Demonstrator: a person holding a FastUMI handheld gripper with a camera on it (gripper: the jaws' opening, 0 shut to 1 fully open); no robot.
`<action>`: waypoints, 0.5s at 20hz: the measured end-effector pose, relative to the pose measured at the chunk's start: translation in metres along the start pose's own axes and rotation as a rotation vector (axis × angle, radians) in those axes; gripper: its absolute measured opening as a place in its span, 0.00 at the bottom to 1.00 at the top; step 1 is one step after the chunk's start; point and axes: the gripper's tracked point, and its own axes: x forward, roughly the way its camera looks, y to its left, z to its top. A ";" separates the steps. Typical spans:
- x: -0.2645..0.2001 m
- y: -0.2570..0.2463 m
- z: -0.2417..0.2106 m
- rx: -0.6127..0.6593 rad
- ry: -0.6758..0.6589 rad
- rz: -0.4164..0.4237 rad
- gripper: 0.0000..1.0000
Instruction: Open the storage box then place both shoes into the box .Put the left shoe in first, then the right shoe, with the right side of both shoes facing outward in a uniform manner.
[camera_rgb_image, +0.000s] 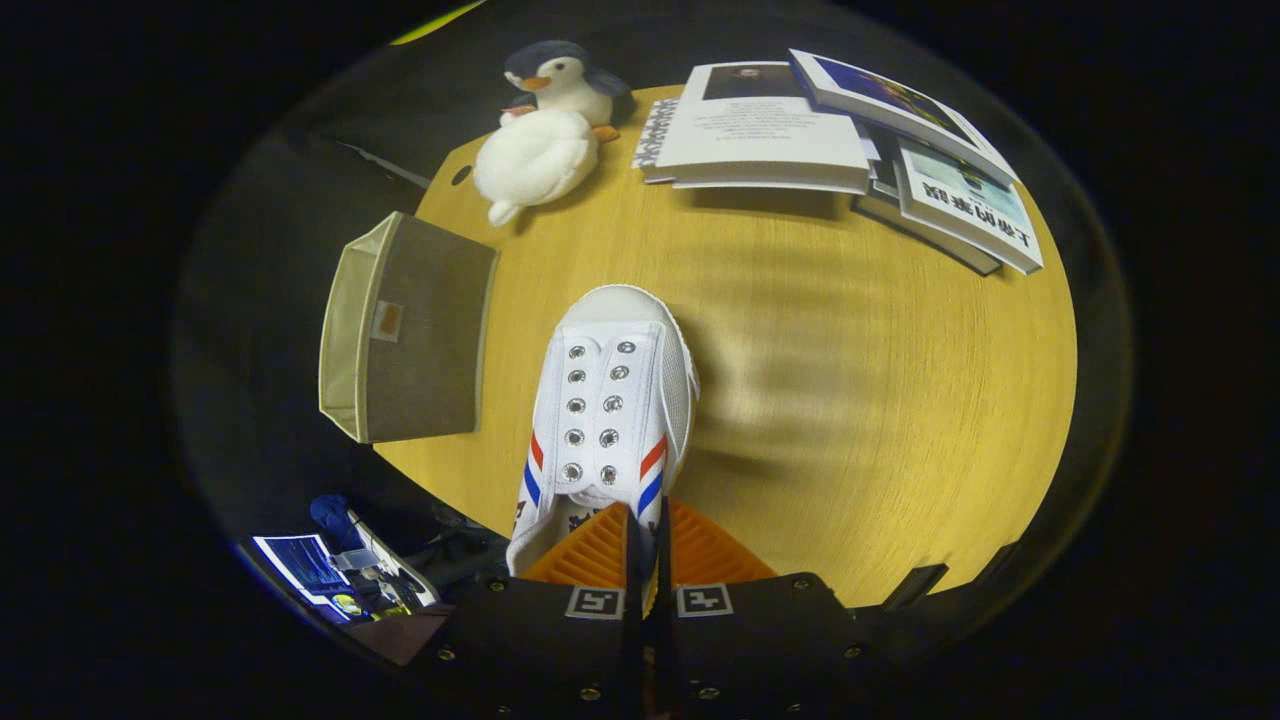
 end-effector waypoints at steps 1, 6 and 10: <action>-0.004 0.012 0.007 -0.020 -0.005 0.007 0.05; -0.027 0.071 0.045 -0.121 -0.043 0.017 0.05; -0.039 0.131 0.074 -0.204 -0.064 0.047 0.05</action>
